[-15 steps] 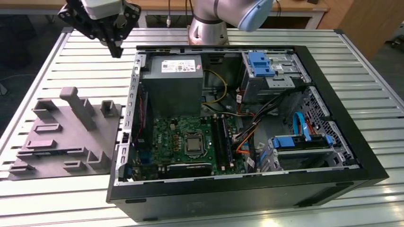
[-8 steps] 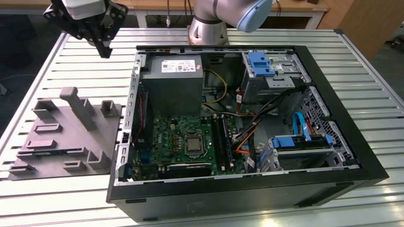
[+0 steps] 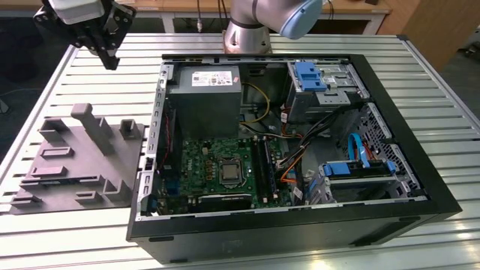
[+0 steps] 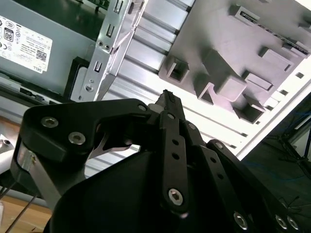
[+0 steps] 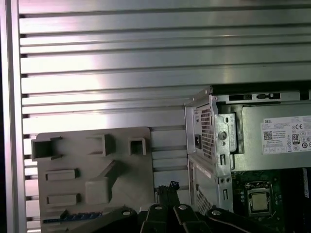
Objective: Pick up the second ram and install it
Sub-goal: 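Reach for the second ram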
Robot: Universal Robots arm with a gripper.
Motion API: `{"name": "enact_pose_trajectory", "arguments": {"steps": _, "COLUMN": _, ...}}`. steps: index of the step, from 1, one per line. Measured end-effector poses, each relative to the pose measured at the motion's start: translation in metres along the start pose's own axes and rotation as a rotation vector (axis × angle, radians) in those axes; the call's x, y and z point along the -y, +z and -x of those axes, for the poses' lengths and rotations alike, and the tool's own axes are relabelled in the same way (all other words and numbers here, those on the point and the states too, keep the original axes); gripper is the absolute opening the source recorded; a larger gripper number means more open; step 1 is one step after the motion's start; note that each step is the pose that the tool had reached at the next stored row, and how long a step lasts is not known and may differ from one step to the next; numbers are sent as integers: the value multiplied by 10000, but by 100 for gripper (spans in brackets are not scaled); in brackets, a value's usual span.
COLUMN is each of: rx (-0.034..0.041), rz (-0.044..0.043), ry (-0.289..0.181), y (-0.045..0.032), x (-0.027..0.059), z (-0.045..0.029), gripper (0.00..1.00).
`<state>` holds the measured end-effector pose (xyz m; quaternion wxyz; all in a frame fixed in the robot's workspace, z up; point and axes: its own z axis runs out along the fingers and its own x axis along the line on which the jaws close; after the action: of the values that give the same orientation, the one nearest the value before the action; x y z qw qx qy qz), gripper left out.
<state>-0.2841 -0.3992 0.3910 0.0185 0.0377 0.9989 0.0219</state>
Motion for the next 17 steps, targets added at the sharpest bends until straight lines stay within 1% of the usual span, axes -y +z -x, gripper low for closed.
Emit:
{"name": "enact_pose_trajectory", "arguments": {"steps": 10, "rx": 1, "rz": 1, "ry": 0, "y": 31, "x": 41, "z": -196, "gripper": 10}}
{"name": "enact_pose_trajectory", "arguments": {"steps": 17, "rx": 1, "rz": -4, "ry": 0, "y": 47, "x": 83, "z": -313, "gripper": 10}}
